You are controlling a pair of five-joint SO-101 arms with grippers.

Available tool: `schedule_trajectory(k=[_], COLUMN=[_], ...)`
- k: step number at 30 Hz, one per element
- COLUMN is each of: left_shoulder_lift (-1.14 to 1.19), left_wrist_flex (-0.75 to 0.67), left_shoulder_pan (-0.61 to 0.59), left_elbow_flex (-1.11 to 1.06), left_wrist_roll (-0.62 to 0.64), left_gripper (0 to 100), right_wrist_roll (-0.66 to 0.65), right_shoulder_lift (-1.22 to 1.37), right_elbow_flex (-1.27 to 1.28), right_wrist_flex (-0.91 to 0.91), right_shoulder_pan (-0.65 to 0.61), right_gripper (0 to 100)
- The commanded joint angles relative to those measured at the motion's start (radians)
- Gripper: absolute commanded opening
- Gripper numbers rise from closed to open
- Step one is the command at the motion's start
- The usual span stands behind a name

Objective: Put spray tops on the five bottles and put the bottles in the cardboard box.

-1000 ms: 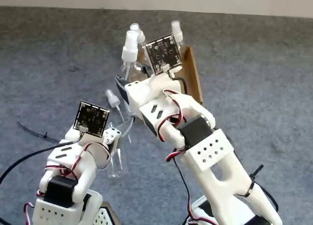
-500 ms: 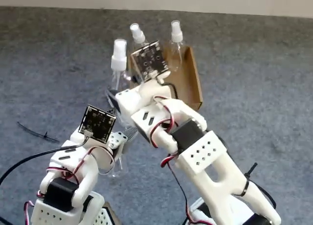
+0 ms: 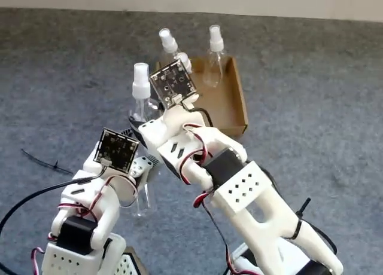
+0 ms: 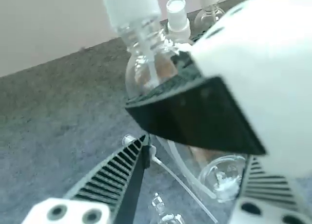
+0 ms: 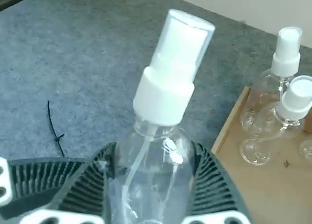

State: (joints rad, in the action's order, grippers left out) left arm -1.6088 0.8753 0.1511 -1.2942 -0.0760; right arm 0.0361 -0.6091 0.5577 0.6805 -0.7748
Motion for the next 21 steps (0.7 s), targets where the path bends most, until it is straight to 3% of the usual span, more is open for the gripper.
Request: schedule_trajectory(k=[1, 9, 21], left_shoulder_lift=[0.005, 0.005, 0.005], left_wrist_flex=[-0.034, -0.037, -0.048], left_shoulder_pan=[-0.021, -0.021, -0.022], left_elbow_flex=[-0.001, -0.018, -0.030], left_wrist_roll=[-0.006, -0.008, -0.008], left_gripper=[29, 29, 29], right_wrist_roll=[-0.014, -0.015, -0.015], right_shoulder_lift=[-0.015, -0.015, -0.016], right_elbow_flex=[-0.012, -0.016, -0.016], right_wrist_flex=[0.008, 0.124, 0.137], right_shoulder_pan=[0.059, 0.091, 0.093], right_gripper=[0.4, 0.4, 0.4])
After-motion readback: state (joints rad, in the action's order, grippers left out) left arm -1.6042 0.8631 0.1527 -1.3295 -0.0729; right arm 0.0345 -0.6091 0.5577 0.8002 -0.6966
